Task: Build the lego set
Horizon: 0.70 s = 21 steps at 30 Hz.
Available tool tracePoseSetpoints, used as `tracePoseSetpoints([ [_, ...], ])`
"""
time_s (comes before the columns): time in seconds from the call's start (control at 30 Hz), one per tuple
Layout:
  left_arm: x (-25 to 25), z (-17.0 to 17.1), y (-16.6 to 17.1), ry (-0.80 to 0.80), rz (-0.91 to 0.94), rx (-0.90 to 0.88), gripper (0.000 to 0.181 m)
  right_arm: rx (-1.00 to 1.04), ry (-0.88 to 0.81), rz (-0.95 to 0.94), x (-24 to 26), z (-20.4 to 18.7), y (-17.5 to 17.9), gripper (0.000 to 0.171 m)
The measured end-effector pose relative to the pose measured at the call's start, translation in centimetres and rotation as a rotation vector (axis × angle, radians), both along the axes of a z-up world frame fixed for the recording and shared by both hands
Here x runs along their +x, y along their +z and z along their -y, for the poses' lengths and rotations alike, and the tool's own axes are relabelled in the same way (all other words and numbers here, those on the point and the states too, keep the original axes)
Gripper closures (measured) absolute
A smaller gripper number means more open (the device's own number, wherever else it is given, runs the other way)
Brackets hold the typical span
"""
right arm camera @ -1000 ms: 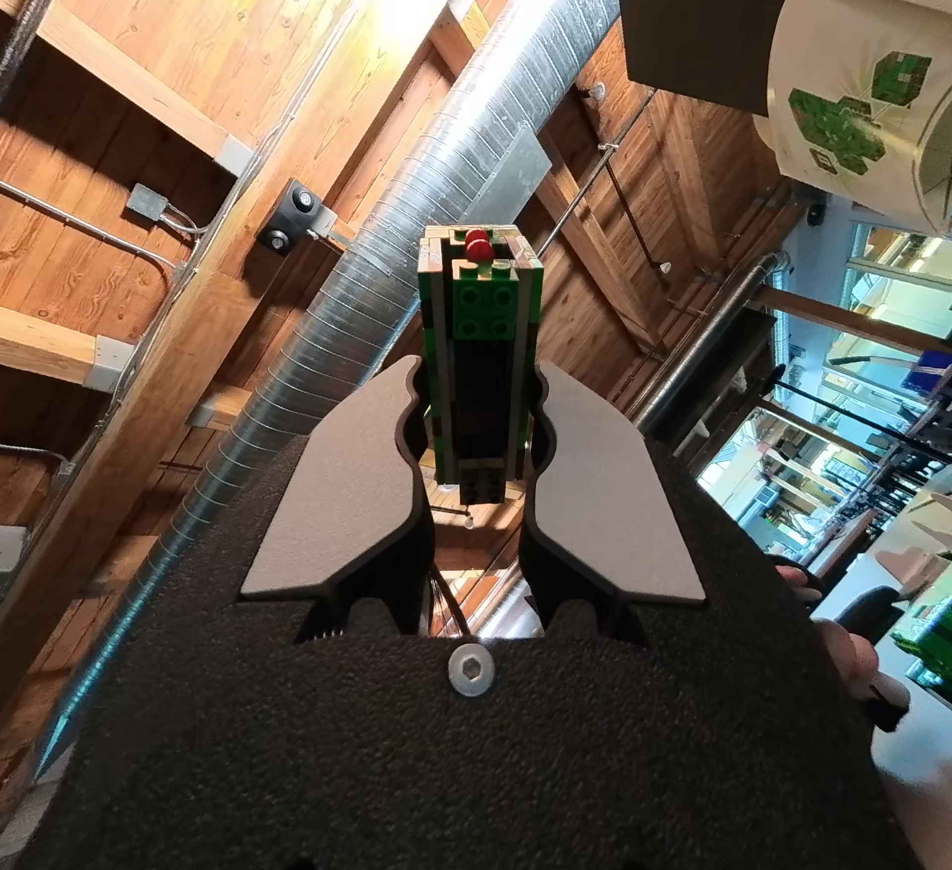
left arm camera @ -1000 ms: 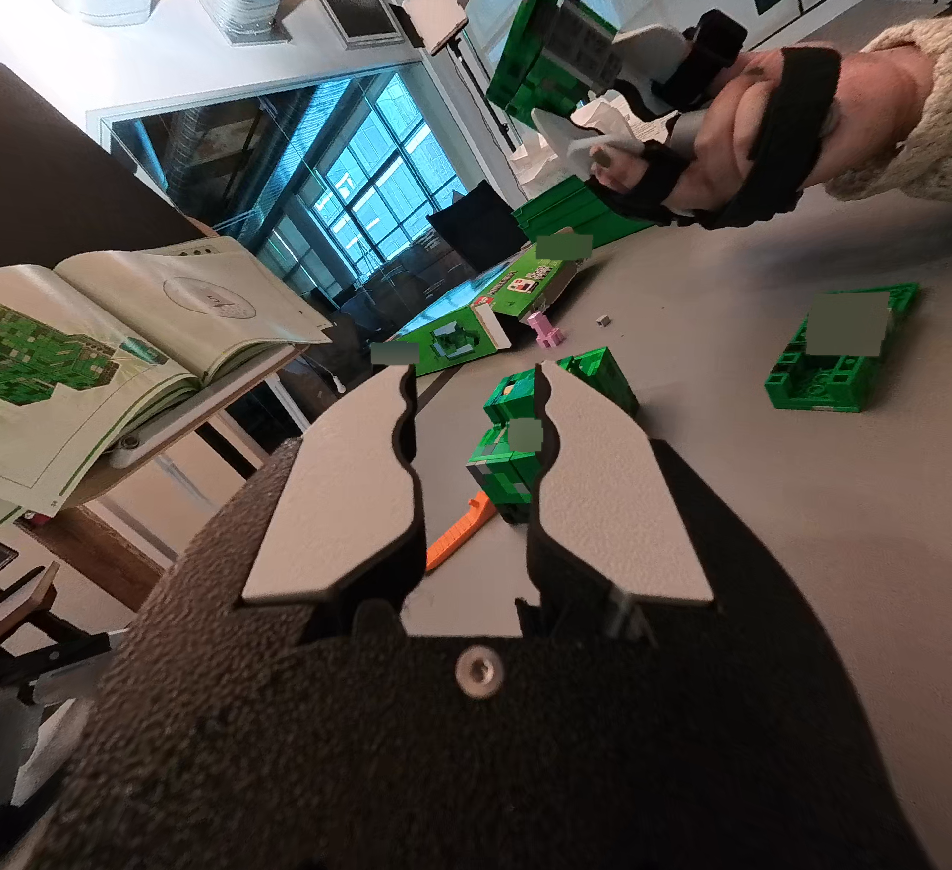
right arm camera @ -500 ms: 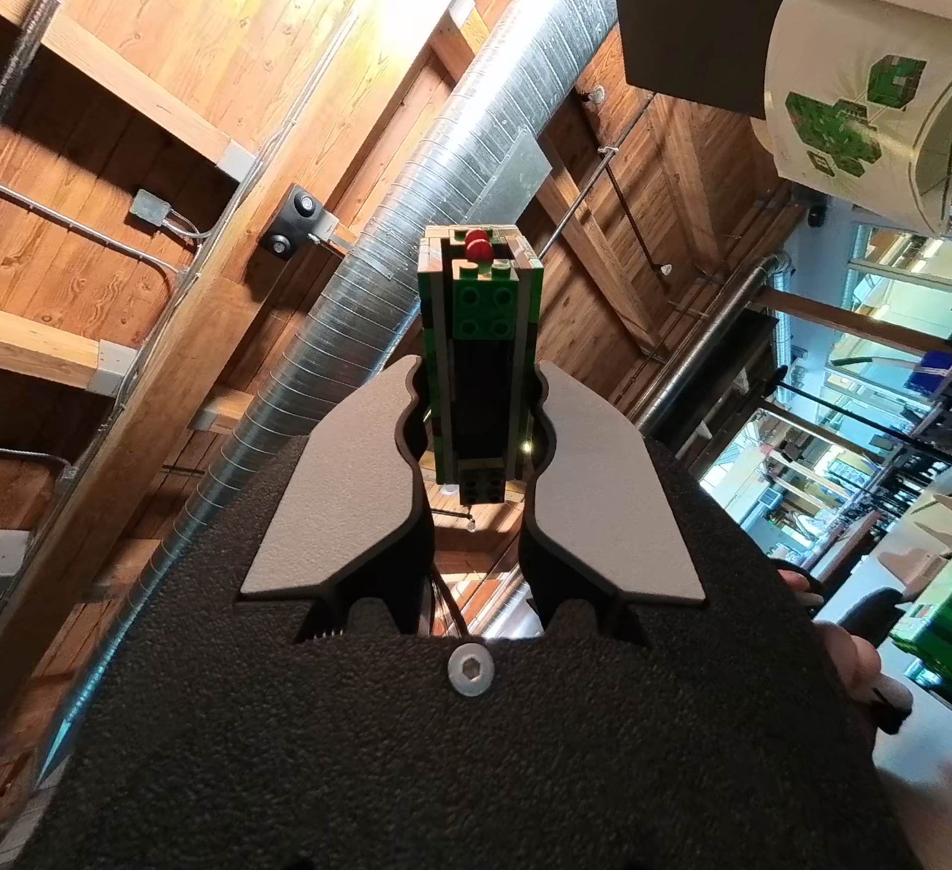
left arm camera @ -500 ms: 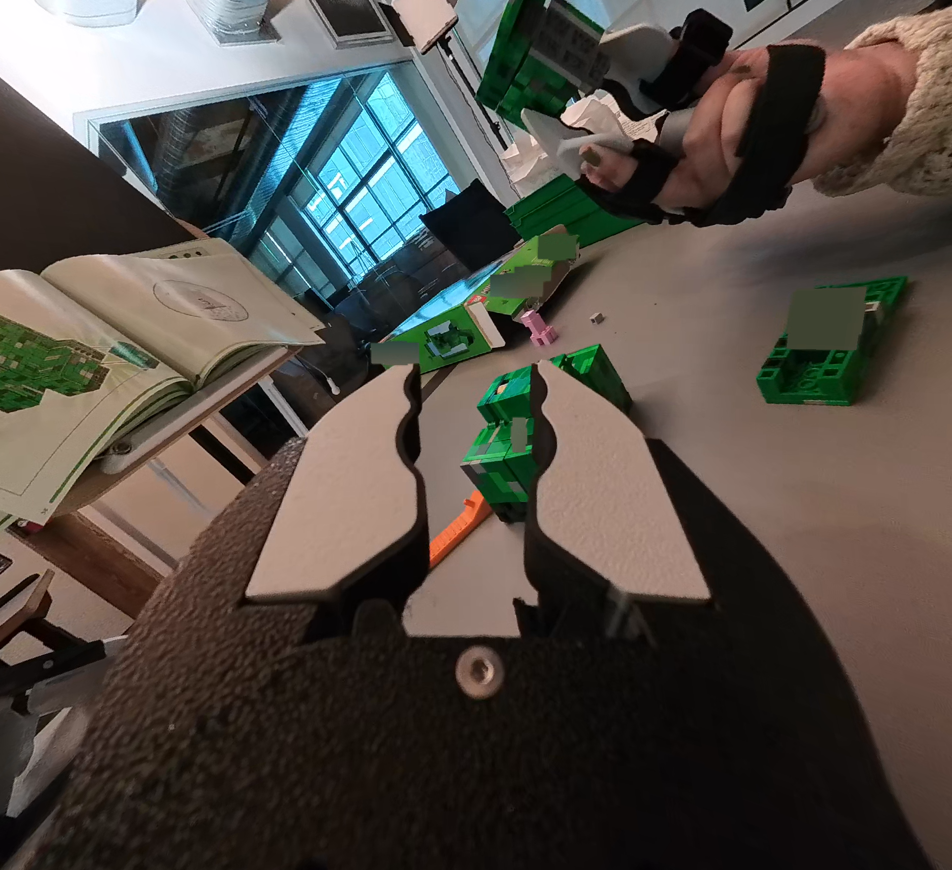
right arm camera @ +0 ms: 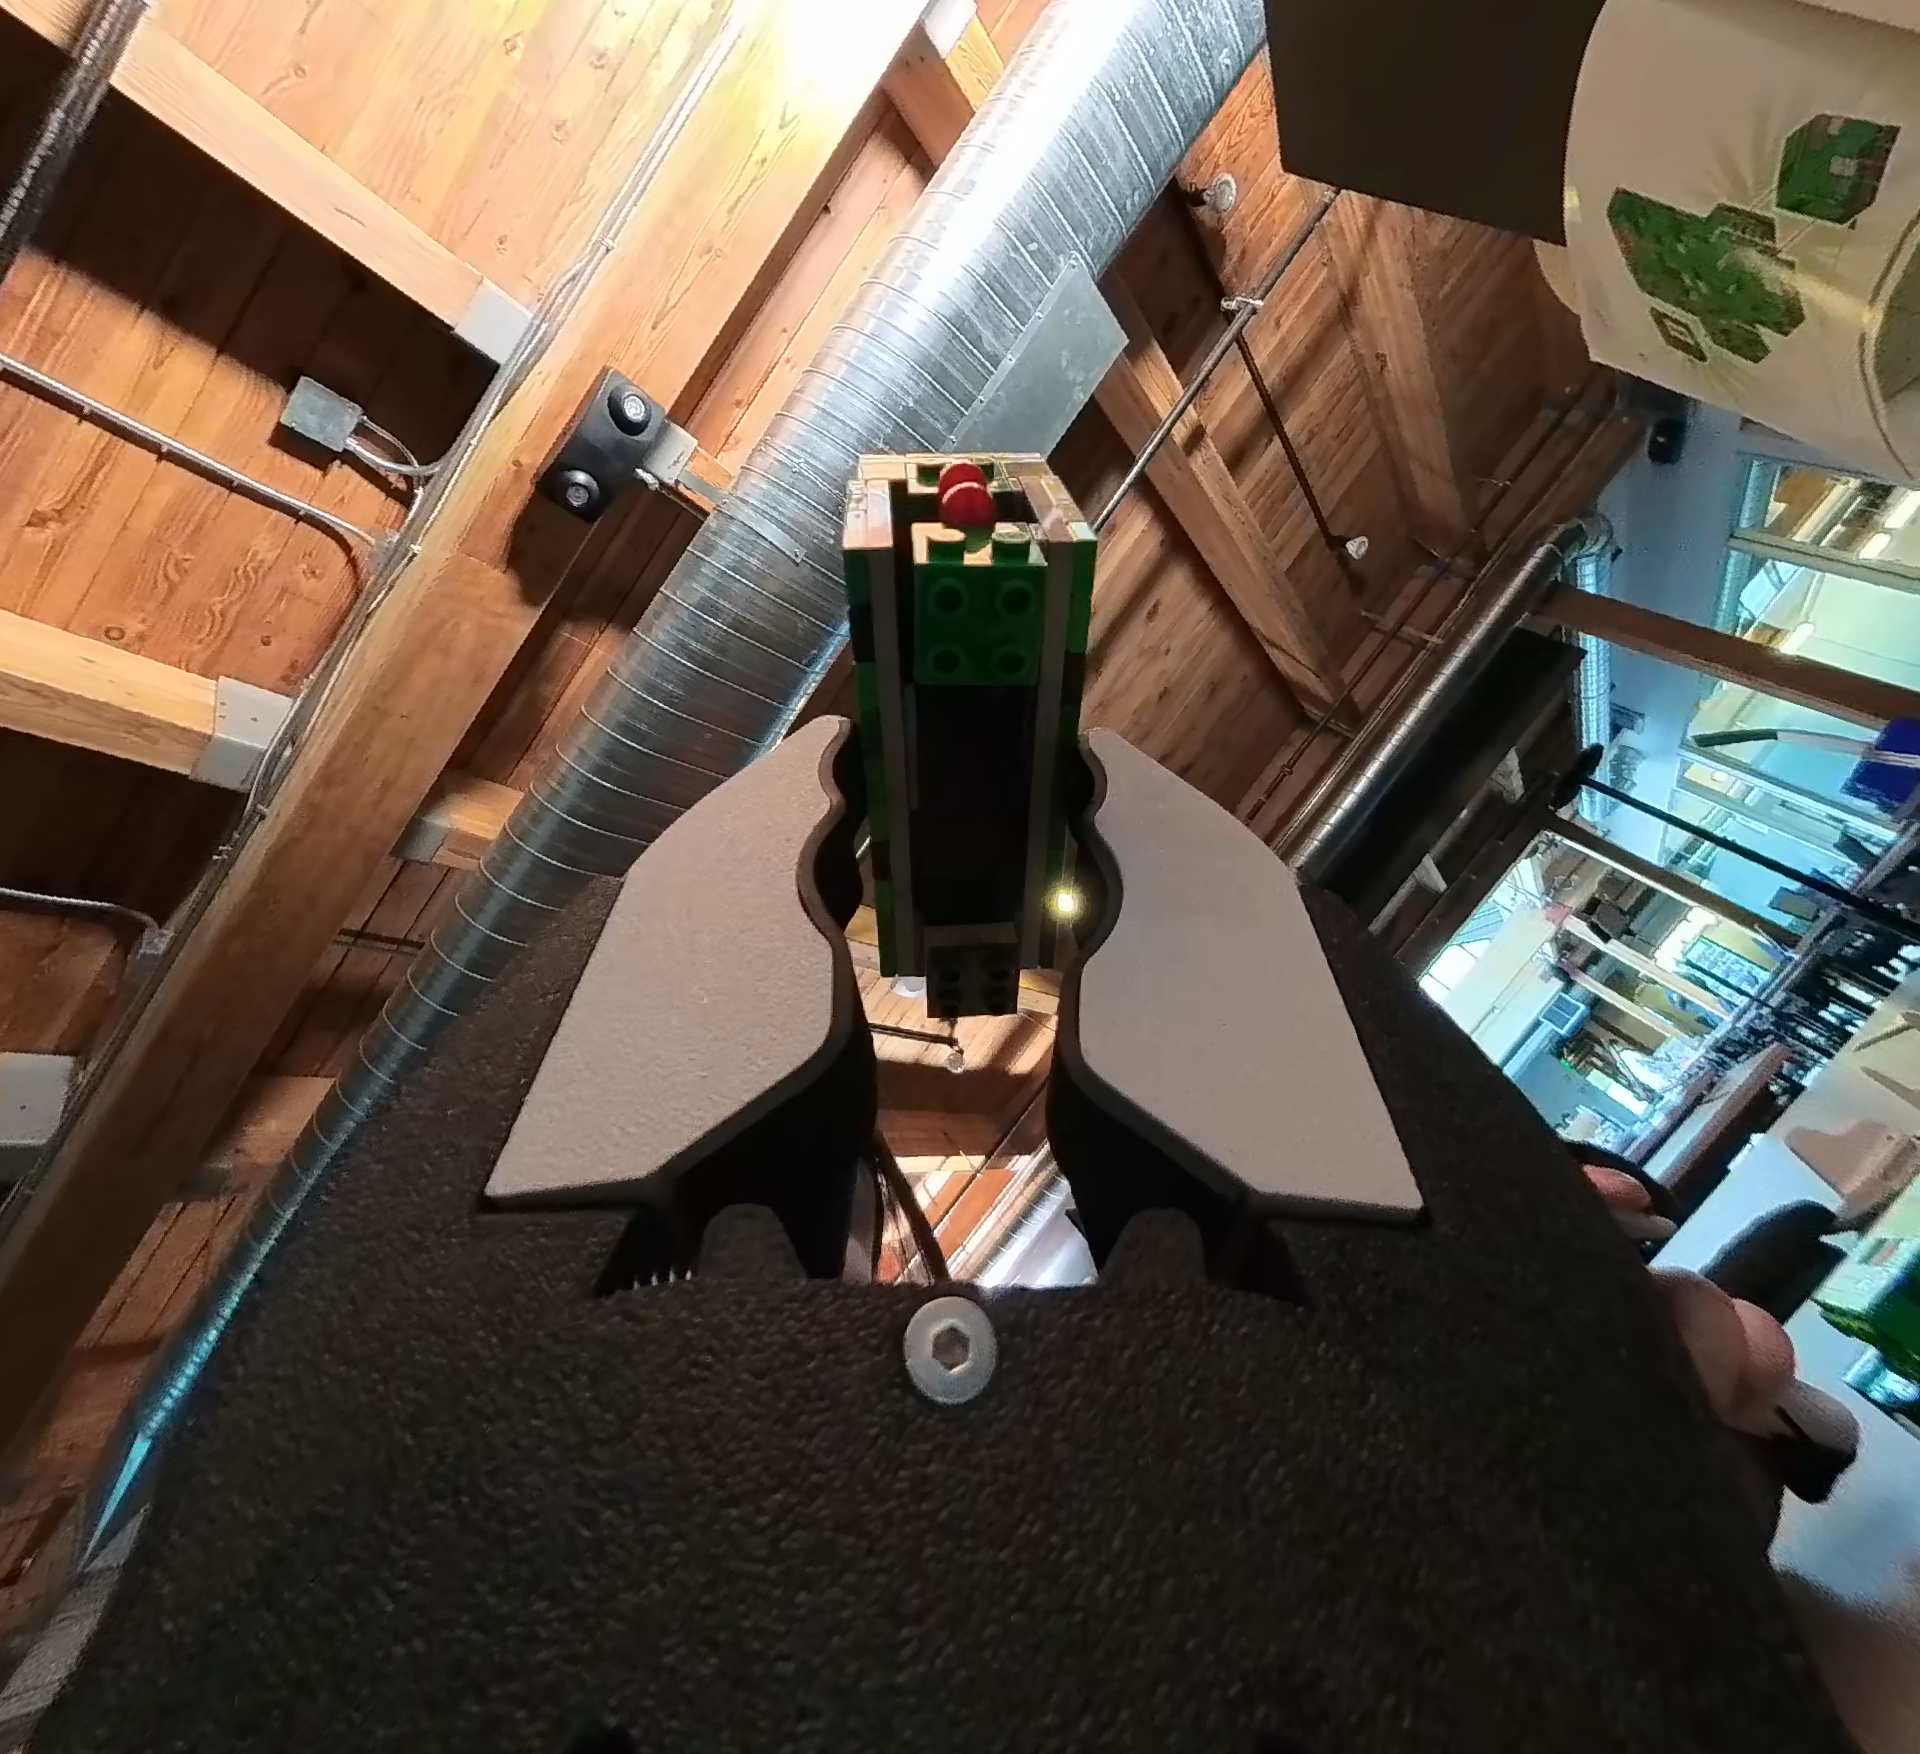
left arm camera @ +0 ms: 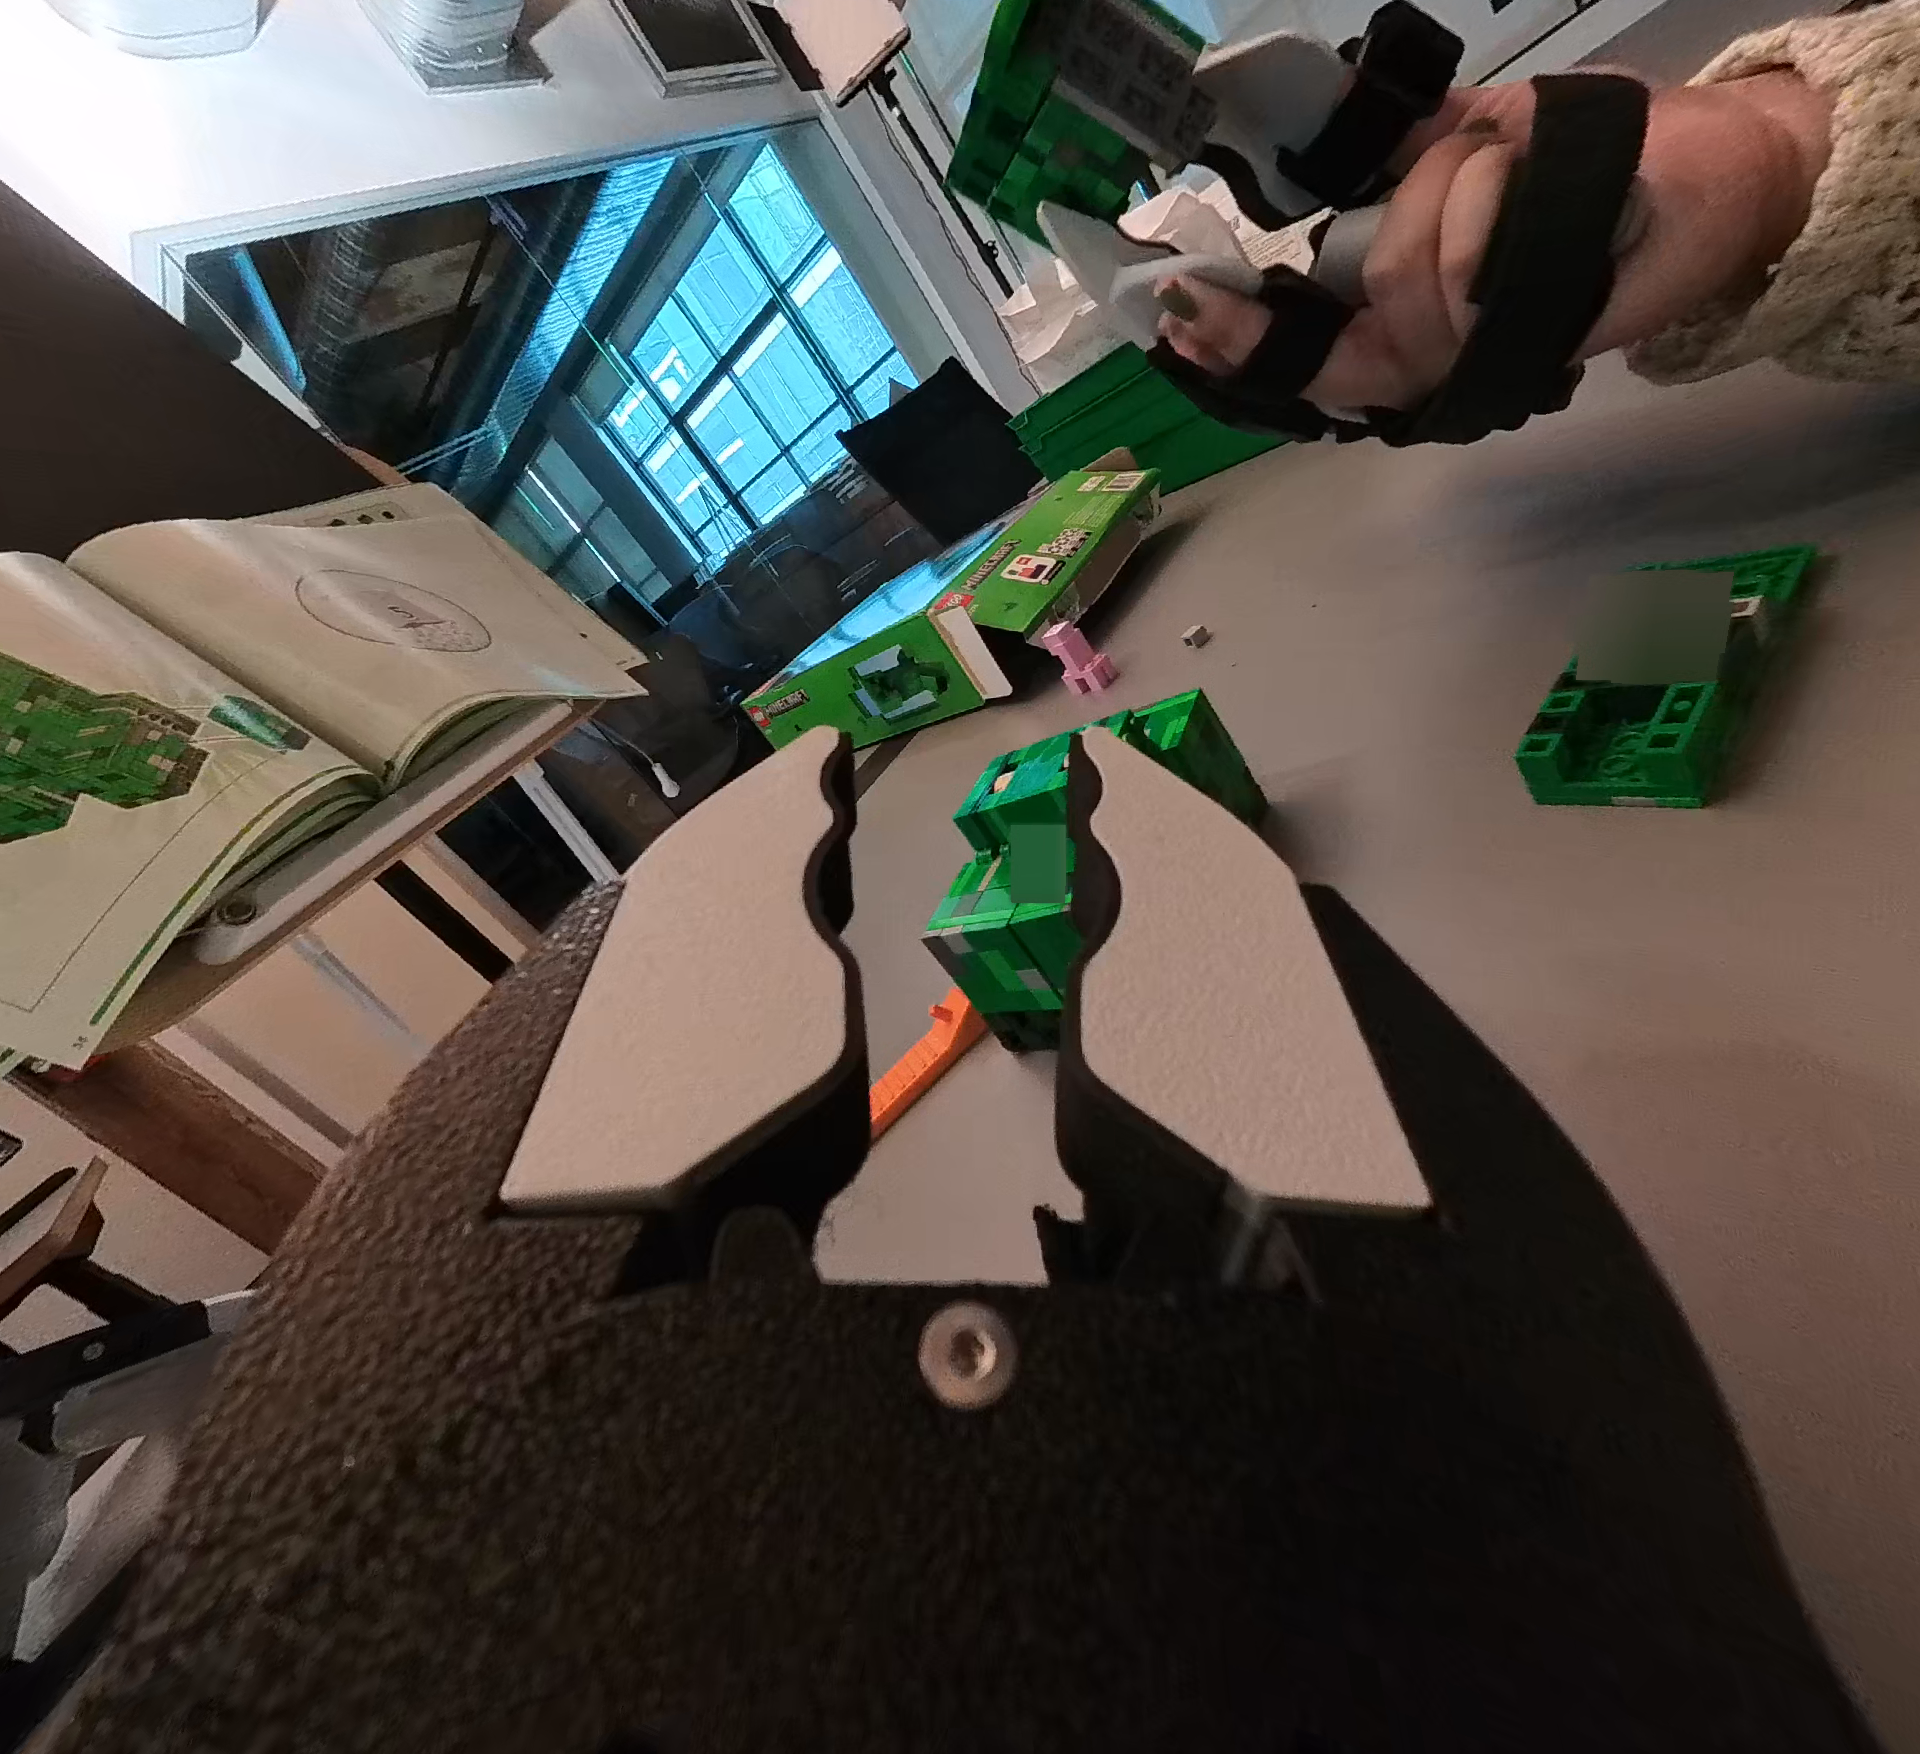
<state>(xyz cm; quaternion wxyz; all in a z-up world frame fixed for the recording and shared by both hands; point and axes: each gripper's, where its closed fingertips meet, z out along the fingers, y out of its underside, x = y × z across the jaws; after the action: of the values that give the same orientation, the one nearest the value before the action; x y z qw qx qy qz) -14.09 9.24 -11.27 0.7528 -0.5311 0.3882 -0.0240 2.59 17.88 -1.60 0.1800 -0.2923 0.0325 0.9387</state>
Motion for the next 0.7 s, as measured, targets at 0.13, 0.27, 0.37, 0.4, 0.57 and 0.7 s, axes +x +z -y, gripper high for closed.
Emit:
tracePoseSetpoints([
  [0.13, 0.0, 0.0, 0.0, -0.001, -0.001, -0.001, 0.143, 0.007, 0.014, -0.041, 0.4, 0.2, 0.4, 0.134],
  [0.27, 0.1, 0.0, 0.0, -0.002, -0.002, -0.001, 0.144, 0.051, 0.069, -0.134, 1.1, 1.1, 1.6, 0.134],
  [0.37, 0.1, 0.1, 0.0, -0.002, -0.003, 0.002, 0.144, 0.136, 0.155, -0.239, 1.8, 2.9, 2.9, 0.134],
  [0.4, 0.1, 0.1, 0.0, -0.002, -0.004, 0.002, 0.144, 0.173, 0.186, -0.273, 2.0, 3.7, 3.4, 0.134],
  [0.57, 0.2, 0.1, -0.1, -0.003, -0.007, 0.001, 0.145, 0.288, 0.281, -0.392, 3.0, 6.2, 4.5, 0.134],
  [0.7, 0.2, 0.1, -0.1, -0.006, -0.008, -0.002, 0.145, 0.366, 0.372, -0.467, 3.9, 7.9, 4.9, 0.135],
])
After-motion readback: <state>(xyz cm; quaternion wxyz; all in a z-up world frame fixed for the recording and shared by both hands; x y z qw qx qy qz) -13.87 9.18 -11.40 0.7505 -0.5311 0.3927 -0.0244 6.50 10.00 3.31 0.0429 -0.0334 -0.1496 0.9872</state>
